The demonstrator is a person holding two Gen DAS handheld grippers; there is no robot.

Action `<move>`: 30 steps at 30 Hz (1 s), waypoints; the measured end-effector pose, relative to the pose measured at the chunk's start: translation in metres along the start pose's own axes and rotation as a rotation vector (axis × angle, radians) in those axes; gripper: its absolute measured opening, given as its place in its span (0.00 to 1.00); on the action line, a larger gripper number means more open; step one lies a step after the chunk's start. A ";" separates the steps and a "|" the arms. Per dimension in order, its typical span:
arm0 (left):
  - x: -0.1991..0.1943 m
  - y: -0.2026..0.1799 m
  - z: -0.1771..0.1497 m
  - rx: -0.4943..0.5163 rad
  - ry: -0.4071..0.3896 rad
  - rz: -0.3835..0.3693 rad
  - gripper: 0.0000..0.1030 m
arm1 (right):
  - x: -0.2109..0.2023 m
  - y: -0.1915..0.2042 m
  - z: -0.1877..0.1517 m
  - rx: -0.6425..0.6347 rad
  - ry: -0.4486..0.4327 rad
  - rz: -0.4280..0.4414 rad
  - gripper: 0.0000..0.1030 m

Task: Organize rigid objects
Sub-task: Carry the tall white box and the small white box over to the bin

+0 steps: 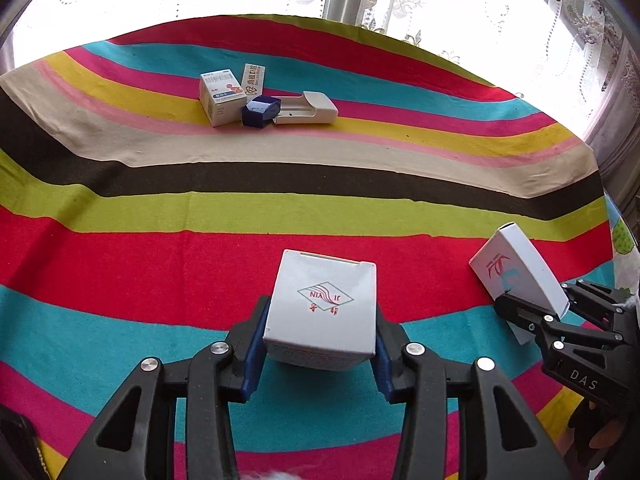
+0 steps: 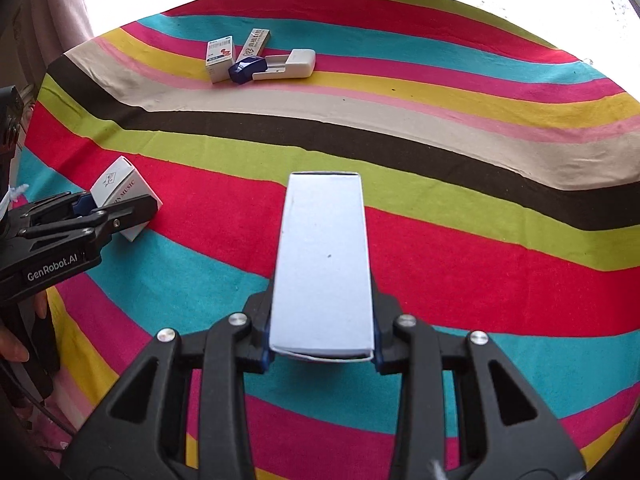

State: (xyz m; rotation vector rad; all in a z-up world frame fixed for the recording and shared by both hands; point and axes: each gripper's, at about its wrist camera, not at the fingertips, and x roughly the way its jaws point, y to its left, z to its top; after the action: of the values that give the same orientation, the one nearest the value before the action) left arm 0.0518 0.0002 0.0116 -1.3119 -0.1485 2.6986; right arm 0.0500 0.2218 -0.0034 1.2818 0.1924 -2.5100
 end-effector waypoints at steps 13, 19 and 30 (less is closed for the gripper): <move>-0.029 -0.039 -0.029 0.112 0.010 -0.046 0.44 | -0.042 0.005 -0.024 0.021 -0.026 -0.034 0.38; -0.040 -0.058 -0.040 0.155 0.011 -0.065 0.44 | -0.057 0.001 -0.036 0.035 -0.034 -0.048 0.38; -0.064 -0.107 -0.066 0.292 0.001 -0.113 0.44 | -0.099 -0.013 -0.070 0.035 -0.050 -0.093 0.38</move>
State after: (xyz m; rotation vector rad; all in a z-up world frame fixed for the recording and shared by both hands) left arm 0.1513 0.0965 0.0368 -1.1808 0.1614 2.5081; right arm 0.1537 0.2739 0.0349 1.2488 0.2016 -2.6316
